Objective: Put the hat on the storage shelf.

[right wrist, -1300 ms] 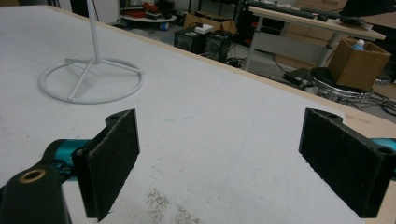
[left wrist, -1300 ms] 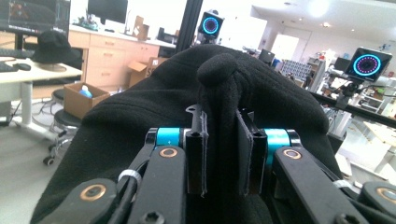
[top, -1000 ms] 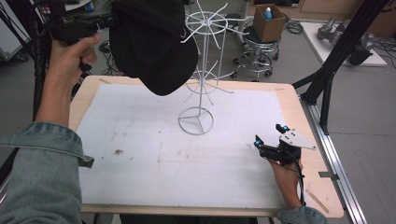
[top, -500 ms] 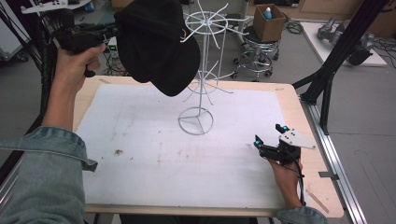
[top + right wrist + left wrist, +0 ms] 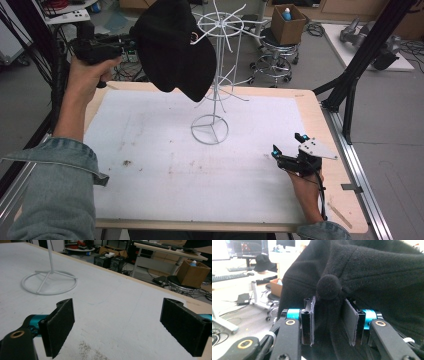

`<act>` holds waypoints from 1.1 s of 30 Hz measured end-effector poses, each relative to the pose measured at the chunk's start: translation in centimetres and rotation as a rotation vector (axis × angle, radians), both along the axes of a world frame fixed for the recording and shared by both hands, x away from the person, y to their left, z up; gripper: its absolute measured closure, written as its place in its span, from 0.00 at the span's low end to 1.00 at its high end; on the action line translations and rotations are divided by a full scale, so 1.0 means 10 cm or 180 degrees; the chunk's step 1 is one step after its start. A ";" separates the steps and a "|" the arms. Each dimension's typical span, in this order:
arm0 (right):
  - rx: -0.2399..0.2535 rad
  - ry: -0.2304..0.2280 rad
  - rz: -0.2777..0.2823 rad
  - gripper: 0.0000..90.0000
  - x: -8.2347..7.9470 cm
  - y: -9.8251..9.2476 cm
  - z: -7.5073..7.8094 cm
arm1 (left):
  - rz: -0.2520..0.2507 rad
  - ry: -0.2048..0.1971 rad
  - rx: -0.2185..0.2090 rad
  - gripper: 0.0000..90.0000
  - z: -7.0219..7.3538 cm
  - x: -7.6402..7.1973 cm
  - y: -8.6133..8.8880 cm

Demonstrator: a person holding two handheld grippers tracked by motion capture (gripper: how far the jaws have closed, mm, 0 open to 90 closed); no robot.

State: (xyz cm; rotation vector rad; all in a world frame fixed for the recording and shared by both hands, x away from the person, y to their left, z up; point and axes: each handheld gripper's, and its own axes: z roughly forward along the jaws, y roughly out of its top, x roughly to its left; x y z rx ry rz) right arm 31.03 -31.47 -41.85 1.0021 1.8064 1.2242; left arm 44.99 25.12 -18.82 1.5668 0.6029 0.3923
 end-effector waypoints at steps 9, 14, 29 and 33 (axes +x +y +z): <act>0.0006 -0.0010 0.0006 0.13 0.00 0.00 0.00 | 0.0076 0.0044 0.0185 0.68 -0.08 0.04 -0.04; 0.0009 -0.0005 0.0004 0.13 0.00 0.00 0.00 | 0.0077 0.0068 0.0200 0.67 -0.13 0.06 -0.04; 0.0003 0.0003 0.0005 0.13 0.00 0.00 0.00 | 0.0144 0.0087 0.0120 0.60 -0.12 0.02 0.05; 0.0000 -0.0003 0.0005 0.13 0.00 0.00 0.00 | 0.0162 0.0057 0.0086 0.59 -0.11 0.00 0.08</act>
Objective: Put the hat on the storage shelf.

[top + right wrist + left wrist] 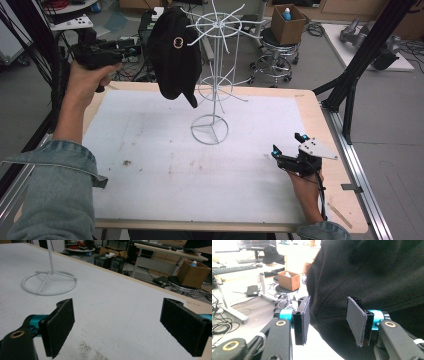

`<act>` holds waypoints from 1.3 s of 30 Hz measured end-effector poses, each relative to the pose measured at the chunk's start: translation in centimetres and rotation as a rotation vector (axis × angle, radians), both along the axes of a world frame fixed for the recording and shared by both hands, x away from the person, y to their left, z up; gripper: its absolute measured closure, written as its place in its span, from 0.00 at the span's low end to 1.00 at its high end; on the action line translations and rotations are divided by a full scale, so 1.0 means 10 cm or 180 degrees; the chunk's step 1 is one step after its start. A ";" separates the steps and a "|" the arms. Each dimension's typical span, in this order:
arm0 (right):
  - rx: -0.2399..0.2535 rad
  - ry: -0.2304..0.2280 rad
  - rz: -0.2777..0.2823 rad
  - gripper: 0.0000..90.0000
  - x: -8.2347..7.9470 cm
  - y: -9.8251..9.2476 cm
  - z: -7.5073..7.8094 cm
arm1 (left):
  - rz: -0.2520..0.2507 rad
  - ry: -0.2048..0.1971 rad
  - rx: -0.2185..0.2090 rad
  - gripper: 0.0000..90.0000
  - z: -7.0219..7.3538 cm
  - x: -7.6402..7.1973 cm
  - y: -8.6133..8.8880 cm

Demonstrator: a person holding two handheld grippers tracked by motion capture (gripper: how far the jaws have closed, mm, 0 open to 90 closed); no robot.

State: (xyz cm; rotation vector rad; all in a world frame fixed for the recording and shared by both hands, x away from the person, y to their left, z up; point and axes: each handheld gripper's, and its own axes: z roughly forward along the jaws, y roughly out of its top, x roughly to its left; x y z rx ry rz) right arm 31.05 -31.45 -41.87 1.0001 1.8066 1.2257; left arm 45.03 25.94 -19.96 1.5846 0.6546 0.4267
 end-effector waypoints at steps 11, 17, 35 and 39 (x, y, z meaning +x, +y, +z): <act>0.0007 0.0009 -0.0001 0.13 0.00 0.00 0.00 | 0.0130 -0.0029 0.0028 0.57 -0.07 -0.09 0.06; 0.0007 -0.0004 0.0001 0.13 0.01 0.01 0.00 | 0.0282 -0.0089 0.0126 0.54 -0.10 -0.22 0.09; -0.0018 -0.0002 -0.0010 0.13 0.03 0.02 -0.01 | 0.0732 -0.0270 0.0355 0.40 -0.47 -0.72 0.15; -0.0009 -0.0009 -0.0010 0.13 0.03 0.01 -0.01 | 0.0803 -0.0280 0.0356 0.38 -0.59 -0.79 0.16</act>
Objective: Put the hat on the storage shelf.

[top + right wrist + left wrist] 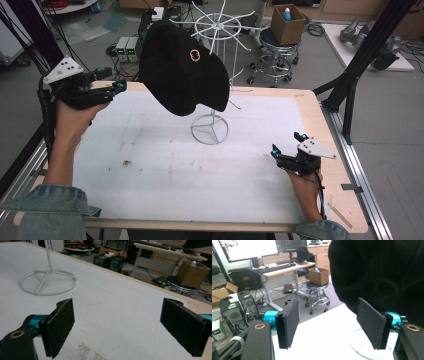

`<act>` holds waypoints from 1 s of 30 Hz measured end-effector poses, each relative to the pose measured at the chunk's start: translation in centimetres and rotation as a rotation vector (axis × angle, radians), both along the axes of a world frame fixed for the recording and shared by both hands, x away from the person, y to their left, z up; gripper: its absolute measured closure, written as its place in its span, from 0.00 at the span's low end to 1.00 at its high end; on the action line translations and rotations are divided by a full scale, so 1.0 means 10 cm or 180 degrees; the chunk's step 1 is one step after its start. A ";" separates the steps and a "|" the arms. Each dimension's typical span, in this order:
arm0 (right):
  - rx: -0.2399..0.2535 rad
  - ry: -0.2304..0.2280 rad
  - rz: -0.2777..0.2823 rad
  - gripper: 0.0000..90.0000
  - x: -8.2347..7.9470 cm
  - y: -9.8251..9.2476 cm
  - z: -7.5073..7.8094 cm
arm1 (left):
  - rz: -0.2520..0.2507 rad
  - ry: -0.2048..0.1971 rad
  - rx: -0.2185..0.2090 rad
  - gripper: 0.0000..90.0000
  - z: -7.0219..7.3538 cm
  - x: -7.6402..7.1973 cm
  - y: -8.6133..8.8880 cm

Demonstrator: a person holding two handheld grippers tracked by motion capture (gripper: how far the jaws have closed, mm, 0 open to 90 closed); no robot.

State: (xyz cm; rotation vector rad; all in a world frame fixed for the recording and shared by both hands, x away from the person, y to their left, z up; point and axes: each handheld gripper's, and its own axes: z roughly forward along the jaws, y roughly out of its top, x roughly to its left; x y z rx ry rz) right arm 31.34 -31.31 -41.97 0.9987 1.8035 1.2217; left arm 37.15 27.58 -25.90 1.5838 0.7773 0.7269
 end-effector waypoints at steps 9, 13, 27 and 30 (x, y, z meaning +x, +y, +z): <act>0.0057 -0.0027 -0.0006 0.13 0.03 -0.01 0.00 | 0.0173 0.0036 -0.0035 0.32 -0.31 -0.12 0.05; 0.0057 -0.0071 -0.0022 0.13 0.04 0.00 0.00 | 0.0266 0.0003 -0.0097 0.27 -0.46 -0.20 0.08; 0.0156 -0.0073 -0.0032 0.13 0.08 0.02 0.01 | 0.0447 0.0065 -0.0126 0.22 -0.81 -0.32 0.09; 0.0175 -0.0065 -0.0037 0.13 0.07 0.02 0.01 | 0.0471 0.0064 -0.0082 0.21 -0.83 -0.32 0.07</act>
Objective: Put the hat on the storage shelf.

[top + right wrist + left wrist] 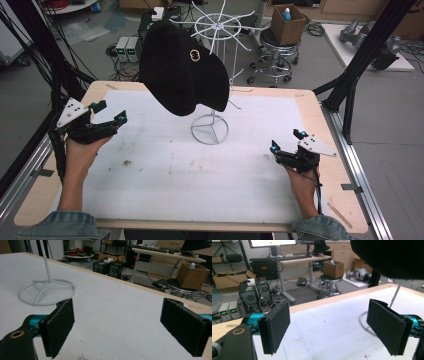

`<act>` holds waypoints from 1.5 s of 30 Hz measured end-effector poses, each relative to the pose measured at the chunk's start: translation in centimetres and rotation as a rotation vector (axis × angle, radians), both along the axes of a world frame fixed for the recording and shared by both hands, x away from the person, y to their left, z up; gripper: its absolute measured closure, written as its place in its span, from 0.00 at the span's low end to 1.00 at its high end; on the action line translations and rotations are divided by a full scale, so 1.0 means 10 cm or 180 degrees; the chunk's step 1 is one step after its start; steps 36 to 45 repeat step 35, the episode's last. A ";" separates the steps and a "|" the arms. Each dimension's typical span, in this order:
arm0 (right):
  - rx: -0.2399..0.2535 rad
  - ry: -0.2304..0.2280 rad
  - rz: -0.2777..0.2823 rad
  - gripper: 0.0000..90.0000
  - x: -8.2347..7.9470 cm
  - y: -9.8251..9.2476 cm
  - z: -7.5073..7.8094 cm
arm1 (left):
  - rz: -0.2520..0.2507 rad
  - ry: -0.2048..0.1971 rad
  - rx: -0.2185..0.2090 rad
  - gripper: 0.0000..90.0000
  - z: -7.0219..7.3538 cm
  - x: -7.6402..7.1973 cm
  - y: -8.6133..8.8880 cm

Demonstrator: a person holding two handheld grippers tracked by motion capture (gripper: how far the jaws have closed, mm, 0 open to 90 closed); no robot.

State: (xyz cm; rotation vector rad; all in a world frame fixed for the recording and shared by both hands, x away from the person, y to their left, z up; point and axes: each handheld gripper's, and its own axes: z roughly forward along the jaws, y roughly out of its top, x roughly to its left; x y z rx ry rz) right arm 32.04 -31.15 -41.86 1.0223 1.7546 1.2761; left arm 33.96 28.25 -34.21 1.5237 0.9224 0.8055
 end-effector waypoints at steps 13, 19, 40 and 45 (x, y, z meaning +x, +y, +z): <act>-0.0001 0.0008 0.0035 0.13 0.00 0.01 0.00 | 0.0089 0.0074 0.0085 0.21 -0.22 0.02 -0.02; 0.0004 0.0015 0.0034 0.13 0.00 0.01 0.00 | 0.0054 0.0152 0.0074 0.21 -0.32 0.04 -0.02; -0.0016 0.0018 0.0044 0.13 -0.01 0.01 0.00 | 0.0079 0.0238 0.0106 0.21 -0.38 0.05 -0.01; -0.0016 0.0018 0.0044 0.13 -0.01 0.01 0.00 | 0.0079 0.0238 0.0106 0.21 -0.38 0.05 -0.01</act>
